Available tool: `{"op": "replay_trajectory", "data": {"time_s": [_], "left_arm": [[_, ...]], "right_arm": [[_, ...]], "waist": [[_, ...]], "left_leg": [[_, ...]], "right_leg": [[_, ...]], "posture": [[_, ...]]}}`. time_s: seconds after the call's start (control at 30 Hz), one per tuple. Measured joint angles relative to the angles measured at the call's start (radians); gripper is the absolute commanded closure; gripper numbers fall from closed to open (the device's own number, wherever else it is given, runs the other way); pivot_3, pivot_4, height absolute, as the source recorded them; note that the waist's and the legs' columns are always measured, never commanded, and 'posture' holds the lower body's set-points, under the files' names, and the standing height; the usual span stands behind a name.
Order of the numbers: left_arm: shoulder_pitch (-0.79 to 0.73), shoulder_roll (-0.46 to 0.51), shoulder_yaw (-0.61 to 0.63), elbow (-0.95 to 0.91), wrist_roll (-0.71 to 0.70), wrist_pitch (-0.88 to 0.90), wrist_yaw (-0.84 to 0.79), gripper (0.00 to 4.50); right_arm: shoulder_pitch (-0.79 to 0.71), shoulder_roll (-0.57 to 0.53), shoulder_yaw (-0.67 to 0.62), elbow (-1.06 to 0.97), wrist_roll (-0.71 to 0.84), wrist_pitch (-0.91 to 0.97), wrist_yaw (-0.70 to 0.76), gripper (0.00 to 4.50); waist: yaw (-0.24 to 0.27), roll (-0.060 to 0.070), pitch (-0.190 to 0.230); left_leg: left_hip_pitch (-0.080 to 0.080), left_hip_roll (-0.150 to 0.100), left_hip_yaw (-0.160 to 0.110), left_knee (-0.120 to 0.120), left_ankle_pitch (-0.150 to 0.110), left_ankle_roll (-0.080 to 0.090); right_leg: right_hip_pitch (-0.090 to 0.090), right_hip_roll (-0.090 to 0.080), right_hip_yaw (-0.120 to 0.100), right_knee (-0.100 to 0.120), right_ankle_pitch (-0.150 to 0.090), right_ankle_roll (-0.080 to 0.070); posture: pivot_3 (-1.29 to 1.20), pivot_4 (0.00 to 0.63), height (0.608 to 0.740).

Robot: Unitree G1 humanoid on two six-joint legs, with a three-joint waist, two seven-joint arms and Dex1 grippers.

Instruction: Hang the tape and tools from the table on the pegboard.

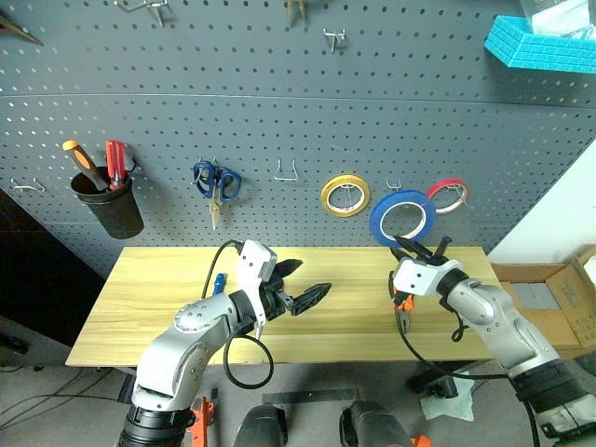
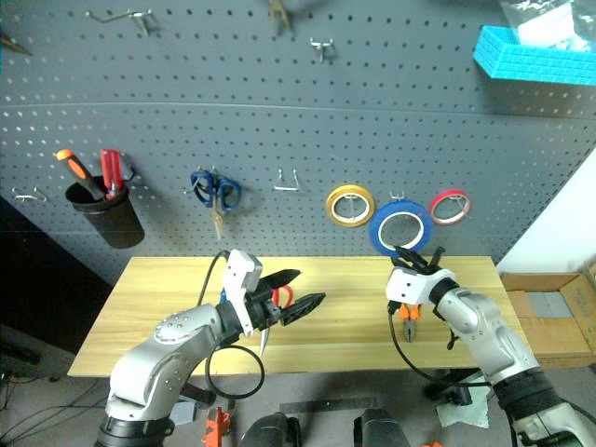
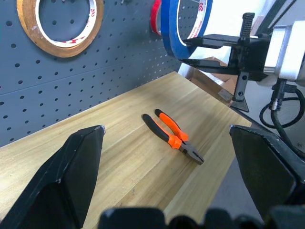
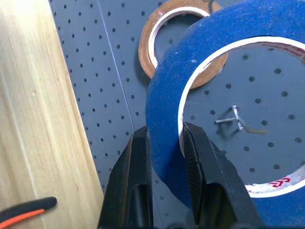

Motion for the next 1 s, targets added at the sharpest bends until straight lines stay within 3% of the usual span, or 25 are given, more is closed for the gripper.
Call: {"op": "replay_trajectory", "data": {"time_s": [0.63,0.67,0.77,1.0], "left_arm": [[-0.107,0.02,-0.031,0.08,-0.01,-0.013,-0.011,0.0],[-0.118,0.019,-0.036,0.092,-0.009,-0.02,-0.011,0.0],[-0.147,0.013,-0.044,0.119,-0.009,-0.032,-0.012,0.0],[-0.147,0.013,-0.054,0.125,-0.006,-0.05,-0.01,0.0]], "right_arm": [[-0.212,0.004,0.008,0.363,0.076,-0.189,0.179,4.13],[-0.218,0.007,0.007,0.375,0.081,-0.189,0.186,3.42],[-0.222,0.017,0.0,0.385,0.103,-0.185,0.196,2.57],[-0.184,0.012,-0.016,0.344,0.118,-0.16,0.189,0.14]], "waist": [[-0.002,0.0,0.0],[-0.002,0.0,0.0],[-0.002,0.0,0.0],[-0.002,0.0,0.0]], "left_leg": [[0.001,0.0,0.001,0.001,0.0,0.0],[0.001,0.0,0.001,0.001,0.0,0.0],[0.001,0.0,0.001,0.001,0.0,0.0],[0.001,0.0,0.001,0.001,0.0,0.0]], "right_leg": [[0.001,0.0,0.0,0.001,0.001,-0.002],[0.001,0.0,0.0,0.001,0.002,-0.002],[0.001,0.0,0.001,0.001,0.002,-0.003],[0.001,0.0,0.001,0.001,0.002,-0.003]], "posture": [[0.05,0.103,0.74],[0.05,0.103,0.74],[0.06,0.1,0.74],[0.05,0.108,0.74]]}}
